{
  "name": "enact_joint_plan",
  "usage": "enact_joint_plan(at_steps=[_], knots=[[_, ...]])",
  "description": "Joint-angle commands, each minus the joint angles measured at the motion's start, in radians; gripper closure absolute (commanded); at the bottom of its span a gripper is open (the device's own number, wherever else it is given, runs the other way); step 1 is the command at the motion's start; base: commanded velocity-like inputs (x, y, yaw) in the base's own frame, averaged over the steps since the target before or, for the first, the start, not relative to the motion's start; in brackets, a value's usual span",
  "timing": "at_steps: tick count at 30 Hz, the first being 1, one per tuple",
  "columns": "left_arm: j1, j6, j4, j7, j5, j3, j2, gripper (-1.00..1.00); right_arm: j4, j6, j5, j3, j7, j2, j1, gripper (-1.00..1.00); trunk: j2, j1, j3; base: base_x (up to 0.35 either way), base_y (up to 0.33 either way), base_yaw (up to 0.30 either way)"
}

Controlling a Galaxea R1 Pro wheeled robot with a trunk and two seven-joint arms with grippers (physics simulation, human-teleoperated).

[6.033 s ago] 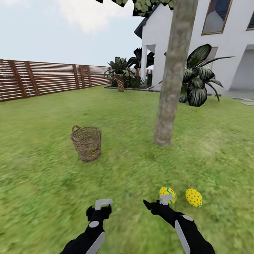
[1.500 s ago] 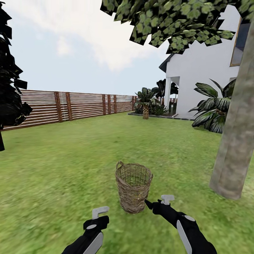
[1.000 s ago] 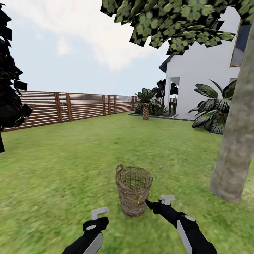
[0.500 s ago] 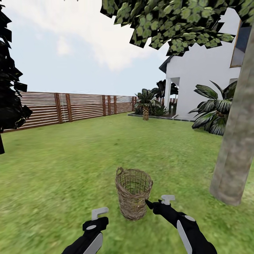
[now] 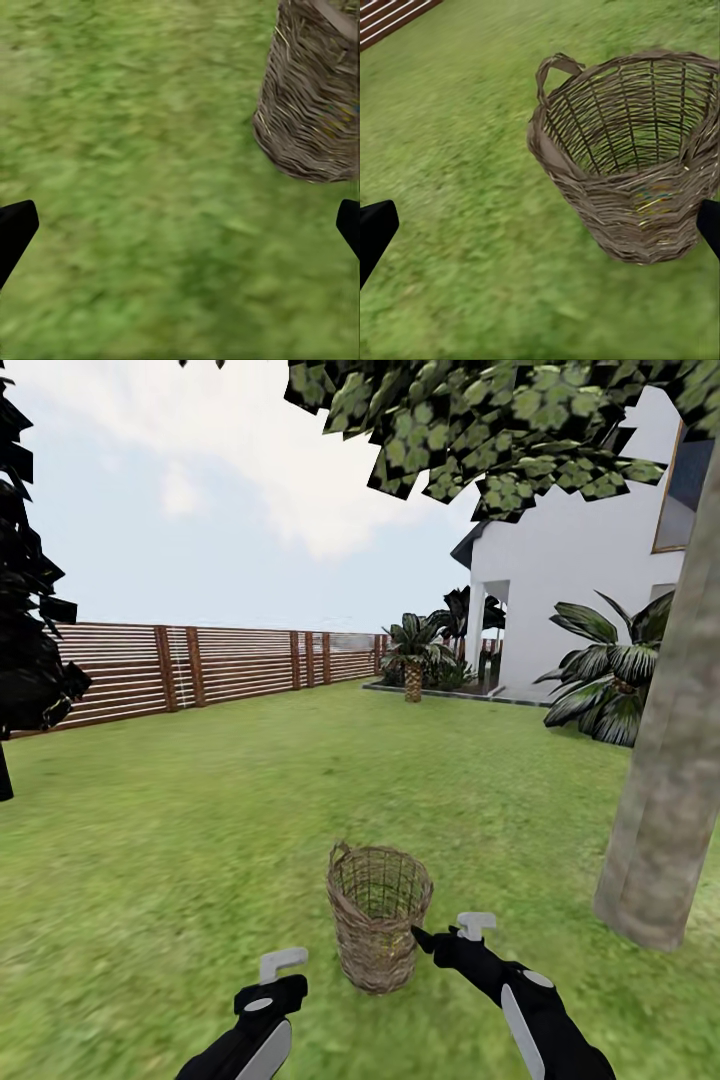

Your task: Take the three Easter eggs out of the wicker basket on the lawn in the garden, then place them on the lawn next to a single tree (choose any tree) so that all three eggs are next to the same tree and none are left in the basket.

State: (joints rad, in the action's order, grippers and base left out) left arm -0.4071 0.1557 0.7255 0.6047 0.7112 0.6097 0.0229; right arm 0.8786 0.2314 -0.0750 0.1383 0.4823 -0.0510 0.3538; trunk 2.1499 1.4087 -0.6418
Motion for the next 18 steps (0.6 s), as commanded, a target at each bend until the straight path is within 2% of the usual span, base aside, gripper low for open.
enact_joint_plan(at_steps=[1, 10, 18], knots=[[-0.001, 0.004, 0.002, 0.007, 0.004, 0.004, -0.001, -1.0, 0.001, 0.009, -0.008, 0.004, 0.005, -0.001, 0.001, -1.0, -0.007, -0.004, 0.002, 0.0, 0.0, 0.0], [-0.001, 0.004, 0.001, 0.007, 0.004, 0.004, 0.0, -1.0, 0.001, 0.009, -0.009, 0.004, 0.005, -0.001, 0.001, -1.0, -0.07, -0.039, 0.03, 0.0, 0.0, 0.0], [-0.001, 0.004, 0.001, 0.007, 0.004, 0.004, 0.0, -1.0, -0.001, 0.011, -0.009, 0.007, 0.004, -0.001, 0.001, -1.0, -0.126, -0.069, 0.045, 0.0, 0.0, 0.0]])
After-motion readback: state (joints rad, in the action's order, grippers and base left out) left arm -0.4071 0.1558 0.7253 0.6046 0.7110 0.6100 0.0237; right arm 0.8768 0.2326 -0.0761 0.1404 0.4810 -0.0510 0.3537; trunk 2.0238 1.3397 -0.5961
